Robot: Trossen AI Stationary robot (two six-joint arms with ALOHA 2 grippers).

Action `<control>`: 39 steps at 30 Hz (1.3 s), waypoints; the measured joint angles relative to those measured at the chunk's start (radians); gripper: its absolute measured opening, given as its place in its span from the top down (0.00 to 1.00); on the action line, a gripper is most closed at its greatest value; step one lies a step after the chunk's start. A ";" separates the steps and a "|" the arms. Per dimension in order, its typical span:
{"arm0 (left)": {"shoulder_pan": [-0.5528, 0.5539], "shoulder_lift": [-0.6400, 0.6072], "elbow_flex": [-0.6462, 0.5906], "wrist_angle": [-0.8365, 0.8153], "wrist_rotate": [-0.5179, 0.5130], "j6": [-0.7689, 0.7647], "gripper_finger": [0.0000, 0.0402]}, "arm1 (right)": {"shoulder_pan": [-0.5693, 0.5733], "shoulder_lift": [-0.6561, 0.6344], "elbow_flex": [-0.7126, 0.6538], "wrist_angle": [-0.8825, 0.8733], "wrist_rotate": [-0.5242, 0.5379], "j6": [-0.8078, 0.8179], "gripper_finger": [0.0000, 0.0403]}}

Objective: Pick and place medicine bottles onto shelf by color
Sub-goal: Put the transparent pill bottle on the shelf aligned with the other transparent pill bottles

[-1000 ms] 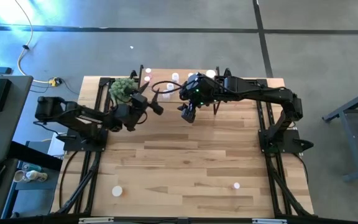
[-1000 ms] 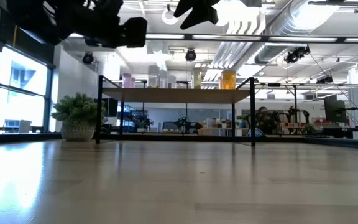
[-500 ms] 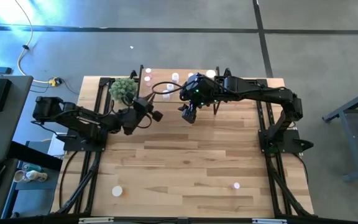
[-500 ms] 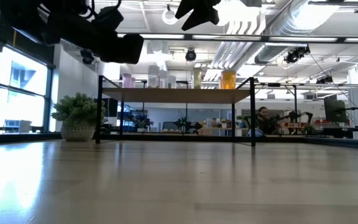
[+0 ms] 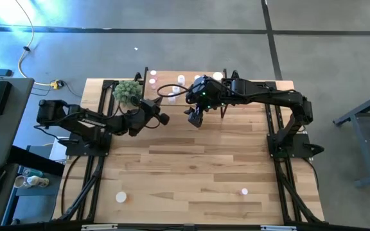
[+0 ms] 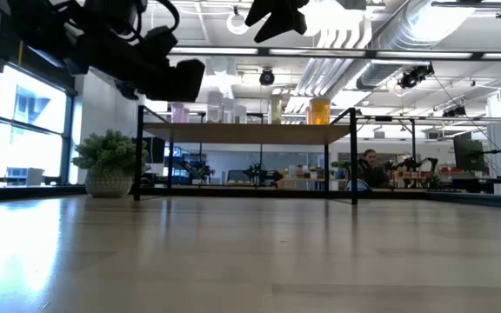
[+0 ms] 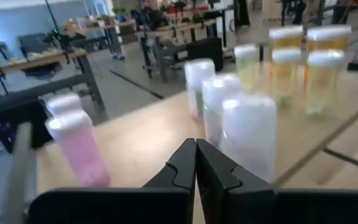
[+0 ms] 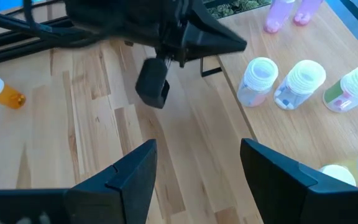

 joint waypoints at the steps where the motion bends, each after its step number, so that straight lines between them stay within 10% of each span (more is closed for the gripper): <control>1: 0.003 0.010 0.000 -0.006 0.000 -0.012 1.00 | 0.000 0.000 0.000 0.000 0.000 0.000 0.45; 39: -0.020 0.135 0.118 -0.011 -0.043 0.036 1.00 | 0.000 0.000 0.000 0.000 0.000 0.000 0.45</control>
